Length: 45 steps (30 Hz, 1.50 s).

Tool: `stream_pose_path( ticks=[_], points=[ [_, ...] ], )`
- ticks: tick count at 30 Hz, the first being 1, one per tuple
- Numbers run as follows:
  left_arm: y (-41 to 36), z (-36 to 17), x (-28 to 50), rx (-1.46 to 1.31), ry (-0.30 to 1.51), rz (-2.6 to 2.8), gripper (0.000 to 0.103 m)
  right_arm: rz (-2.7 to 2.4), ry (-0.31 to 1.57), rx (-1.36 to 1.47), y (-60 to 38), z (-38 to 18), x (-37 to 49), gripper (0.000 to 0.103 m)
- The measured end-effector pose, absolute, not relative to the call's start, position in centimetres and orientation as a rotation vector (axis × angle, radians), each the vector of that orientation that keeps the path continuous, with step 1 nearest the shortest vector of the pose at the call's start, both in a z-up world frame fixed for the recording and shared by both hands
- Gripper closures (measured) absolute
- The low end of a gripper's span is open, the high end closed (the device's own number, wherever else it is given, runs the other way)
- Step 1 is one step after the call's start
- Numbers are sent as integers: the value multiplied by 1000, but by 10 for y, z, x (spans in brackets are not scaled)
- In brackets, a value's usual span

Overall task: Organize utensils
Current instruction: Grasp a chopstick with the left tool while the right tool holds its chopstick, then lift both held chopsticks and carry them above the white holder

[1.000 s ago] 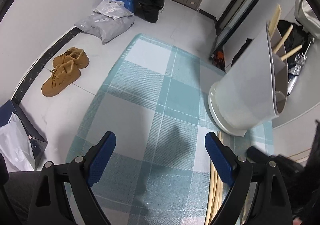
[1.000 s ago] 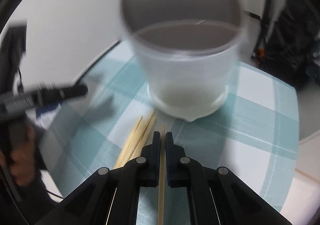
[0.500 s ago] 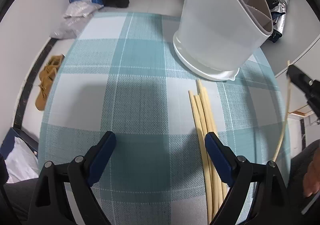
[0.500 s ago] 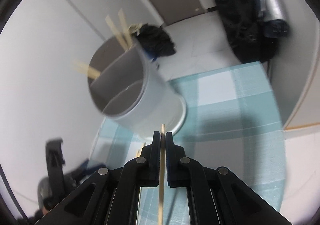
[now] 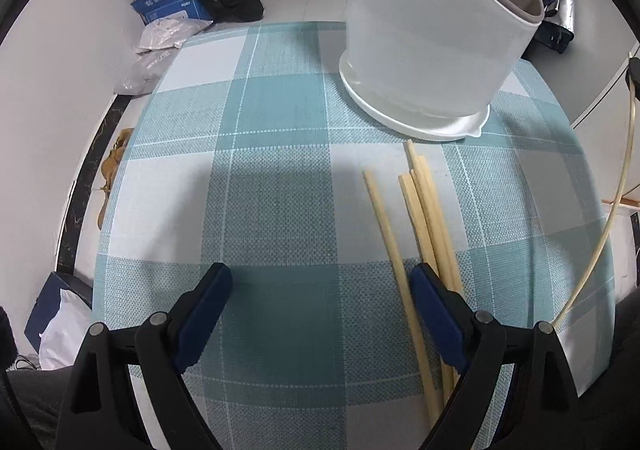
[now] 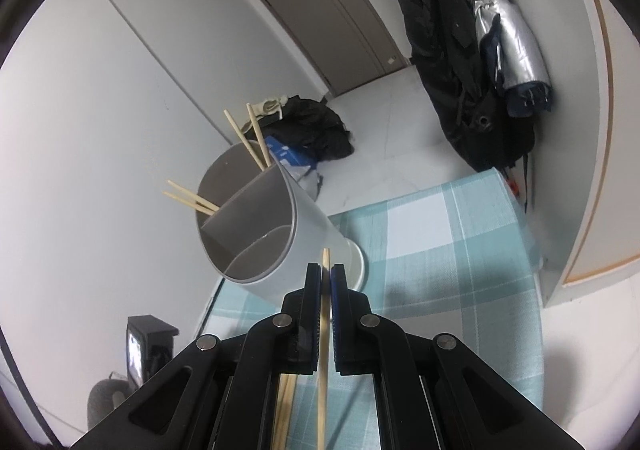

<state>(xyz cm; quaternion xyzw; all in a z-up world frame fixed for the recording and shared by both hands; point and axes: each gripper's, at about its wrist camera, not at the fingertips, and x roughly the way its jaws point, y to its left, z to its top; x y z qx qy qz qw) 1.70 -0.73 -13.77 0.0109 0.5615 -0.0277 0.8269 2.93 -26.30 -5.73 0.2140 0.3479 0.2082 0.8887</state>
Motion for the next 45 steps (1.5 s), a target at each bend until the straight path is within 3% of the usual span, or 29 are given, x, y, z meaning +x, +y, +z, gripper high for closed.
stream_pose_path(
  ticks=[12,15,17,20,22,31,45],
  points=[
    [1,-140,39,-2,1214,-4,17,463,695,431,-257,-57,26,99],
    [-6,-137,44,0,1207,-10,33,469,686,430,-257,-54,24,99],
    [-10,-133,44,-1,1201,-19,65,472,682,435,-258,-54,24,99],
    [-19,-131,47,-10,1223,-31,88,472,679,445,-260,-53,24,99],
    [-20,-131,50,-32,1232,-29,98,471,679,453,-261,-53,24,99],
    [-2,-128,51,-142,1184,53,102,478,662,438,-260,-49,23,99],
    [-1,-68,25,-192,958,5,102,500,636,408,-255,-40,11,99]
  ],
)
